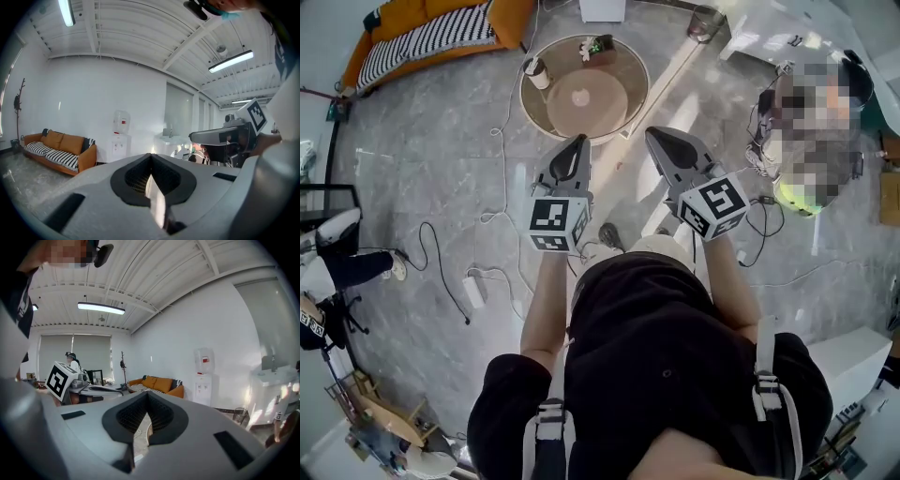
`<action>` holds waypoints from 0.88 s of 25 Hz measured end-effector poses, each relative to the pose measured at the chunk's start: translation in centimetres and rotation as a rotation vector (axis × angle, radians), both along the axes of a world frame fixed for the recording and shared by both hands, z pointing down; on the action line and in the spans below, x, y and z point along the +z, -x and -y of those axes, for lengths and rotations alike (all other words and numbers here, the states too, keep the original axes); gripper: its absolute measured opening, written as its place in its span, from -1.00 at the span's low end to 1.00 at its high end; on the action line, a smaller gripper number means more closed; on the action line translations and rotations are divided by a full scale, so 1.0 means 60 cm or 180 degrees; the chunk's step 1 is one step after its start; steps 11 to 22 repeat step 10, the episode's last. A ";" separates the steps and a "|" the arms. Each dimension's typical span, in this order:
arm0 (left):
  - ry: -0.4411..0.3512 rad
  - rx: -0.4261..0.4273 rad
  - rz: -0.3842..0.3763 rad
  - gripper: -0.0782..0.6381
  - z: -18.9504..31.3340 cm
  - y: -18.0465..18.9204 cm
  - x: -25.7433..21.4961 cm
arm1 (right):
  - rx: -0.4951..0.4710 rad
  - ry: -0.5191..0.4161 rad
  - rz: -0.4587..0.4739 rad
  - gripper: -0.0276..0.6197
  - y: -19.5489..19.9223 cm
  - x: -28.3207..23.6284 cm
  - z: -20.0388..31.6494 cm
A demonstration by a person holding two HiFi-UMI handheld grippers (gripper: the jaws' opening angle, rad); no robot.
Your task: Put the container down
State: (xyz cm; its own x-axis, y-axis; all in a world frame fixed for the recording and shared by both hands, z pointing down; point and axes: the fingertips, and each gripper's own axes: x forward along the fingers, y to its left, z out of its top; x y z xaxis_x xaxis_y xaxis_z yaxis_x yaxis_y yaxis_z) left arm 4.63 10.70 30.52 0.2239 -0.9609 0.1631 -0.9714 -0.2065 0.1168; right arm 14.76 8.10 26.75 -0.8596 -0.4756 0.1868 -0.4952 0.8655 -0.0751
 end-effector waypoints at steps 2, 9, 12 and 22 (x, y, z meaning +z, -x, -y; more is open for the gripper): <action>0.0005 -0.0001 0.0008 -0.73 0.000 0.004 0.001 | 0.0003 0.0005 -0.0011 -0.91 0.004 0.002 0.001; 0.0042 0.0025 0.0069 -0.73 -0.005 0.026 0.007 | 0.0024 0.0017 -0.0053 -0.91 0.026 0.010 -0.001; 0.0047 0.0028 0.0071 -0.73 -0.008 0.029 0.009 | 0.0028 0.0023 -0.0059 -0.91 0.028 0.012 -0.003; 0.0047 0.0028 0.0071 -0.73 -0.008 0.029 0.009 | 0.0028 0.0023 -0.0059 -0.91 0.028 0.012 -0.003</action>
